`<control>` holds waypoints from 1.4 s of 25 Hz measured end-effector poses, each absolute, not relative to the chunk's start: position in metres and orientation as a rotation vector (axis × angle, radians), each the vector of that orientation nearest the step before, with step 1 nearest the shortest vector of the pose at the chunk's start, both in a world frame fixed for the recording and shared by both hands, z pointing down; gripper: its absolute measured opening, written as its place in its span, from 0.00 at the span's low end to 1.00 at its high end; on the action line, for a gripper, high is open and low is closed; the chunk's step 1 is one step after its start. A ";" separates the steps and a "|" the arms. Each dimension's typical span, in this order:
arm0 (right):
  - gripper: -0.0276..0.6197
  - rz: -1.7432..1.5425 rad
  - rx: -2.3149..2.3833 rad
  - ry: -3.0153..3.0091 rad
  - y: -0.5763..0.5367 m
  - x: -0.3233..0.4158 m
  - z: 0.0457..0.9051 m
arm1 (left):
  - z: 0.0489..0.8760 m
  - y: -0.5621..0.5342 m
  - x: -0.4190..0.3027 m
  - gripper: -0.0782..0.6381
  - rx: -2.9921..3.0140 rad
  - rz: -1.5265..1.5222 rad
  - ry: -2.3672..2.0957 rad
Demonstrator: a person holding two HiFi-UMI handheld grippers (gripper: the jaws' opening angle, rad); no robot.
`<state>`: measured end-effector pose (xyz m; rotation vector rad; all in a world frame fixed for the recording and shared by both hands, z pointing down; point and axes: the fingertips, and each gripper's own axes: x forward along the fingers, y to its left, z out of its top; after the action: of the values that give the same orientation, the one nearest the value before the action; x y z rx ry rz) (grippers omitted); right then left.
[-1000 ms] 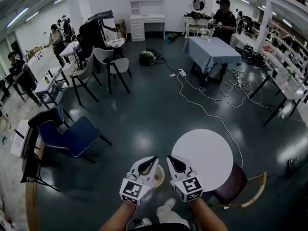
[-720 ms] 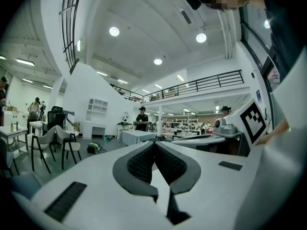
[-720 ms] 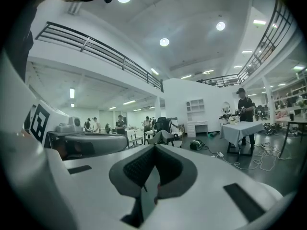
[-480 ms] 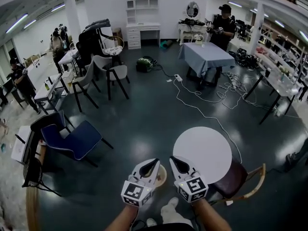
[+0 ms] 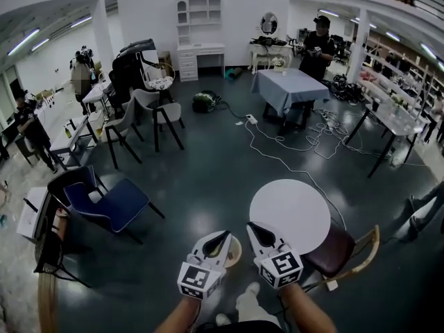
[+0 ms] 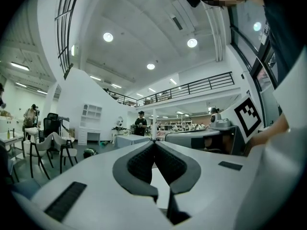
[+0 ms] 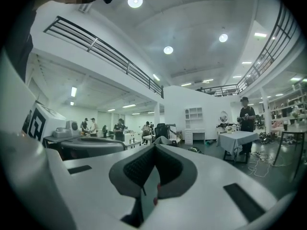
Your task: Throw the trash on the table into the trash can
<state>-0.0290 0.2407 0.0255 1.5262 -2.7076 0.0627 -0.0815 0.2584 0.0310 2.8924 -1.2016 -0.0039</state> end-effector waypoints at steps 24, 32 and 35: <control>0.07 0.006 1.523 -2.719 0.323 -0.025 0.007 | 0.008 0.336 -0.079 0.13 2.906 -0.048 -1.202; 0.07 -0.004 1.524 -2.720 0.337 0.002 -0.002 | -0.002 0.350 -0.052 0.13 2.902 -0.053 -1.205; 0.07 0.009 1.537 -2.719 0.338 0.011 -0.003 | -0.001 0.354 -0.045 0.13 2.905 -0.057 -1.194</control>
<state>0.0110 0.3385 -0.0025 1.5367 -2.7193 0.0094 -0.0451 0.3541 -0.0012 2.9045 -1.1940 -0.0567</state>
